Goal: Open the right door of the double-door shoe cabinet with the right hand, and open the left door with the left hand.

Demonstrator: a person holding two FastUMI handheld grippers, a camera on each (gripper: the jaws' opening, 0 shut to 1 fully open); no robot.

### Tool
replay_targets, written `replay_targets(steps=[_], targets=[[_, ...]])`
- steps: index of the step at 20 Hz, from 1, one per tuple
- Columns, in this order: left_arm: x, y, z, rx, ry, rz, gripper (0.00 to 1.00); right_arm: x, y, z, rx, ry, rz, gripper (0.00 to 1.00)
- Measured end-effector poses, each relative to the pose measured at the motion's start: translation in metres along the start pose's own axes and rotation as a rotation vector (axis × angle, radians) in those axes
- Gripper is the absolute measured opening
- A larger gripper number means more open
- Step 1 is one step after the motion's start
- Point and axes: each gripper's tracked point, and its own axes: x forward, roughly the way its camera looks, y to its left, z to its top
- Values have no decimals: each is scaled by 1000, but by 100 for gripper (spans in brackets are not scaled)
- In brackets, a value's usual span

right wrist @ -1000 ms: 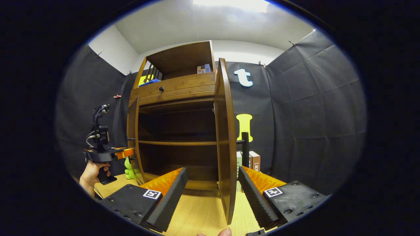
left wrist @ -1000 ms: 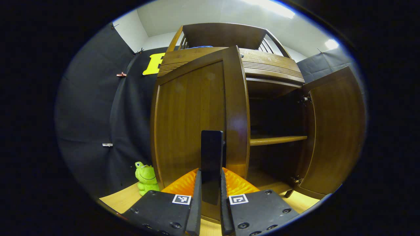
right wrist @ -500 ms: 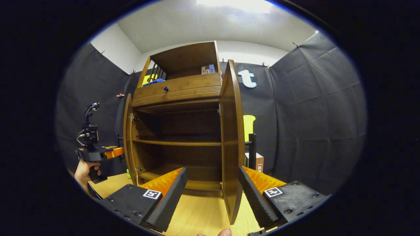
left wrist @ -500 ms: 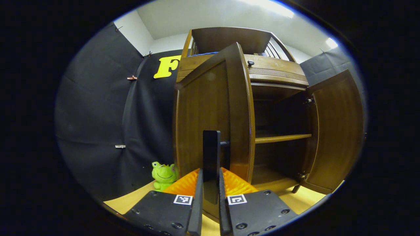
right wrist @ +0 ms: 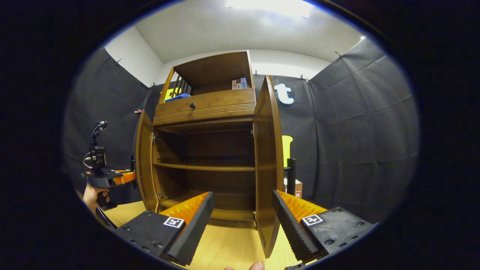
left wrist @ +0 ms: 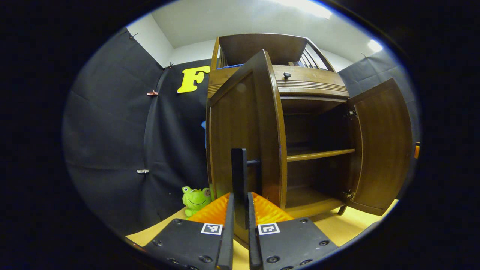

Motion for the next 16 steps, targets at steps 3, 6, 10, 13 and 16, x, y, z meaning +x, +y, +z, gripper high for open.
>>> replay_targets(steps=[3, 6, 10, 13, 16], targets=[[-2, 6, 0, -4, 4, 6, 19, 0, 5, -1, -1, 4, 13, 98], [-7, 21, 0, 38, -3, 66, 19, 0, 10, -1, -7, 5, 24, 98], [-14, 46, -4, 12, 20, 103, 16, 2, 15, -3, -4, 8, 35, 98], [-17, 70, -3, 17, 19, 139, 15, 4, 19, -3, -3, 11, 40, 98], [-18, 92, -3, 16, 16, 172, 14, 6, 25, -4, -1, 13, 48, 98]])
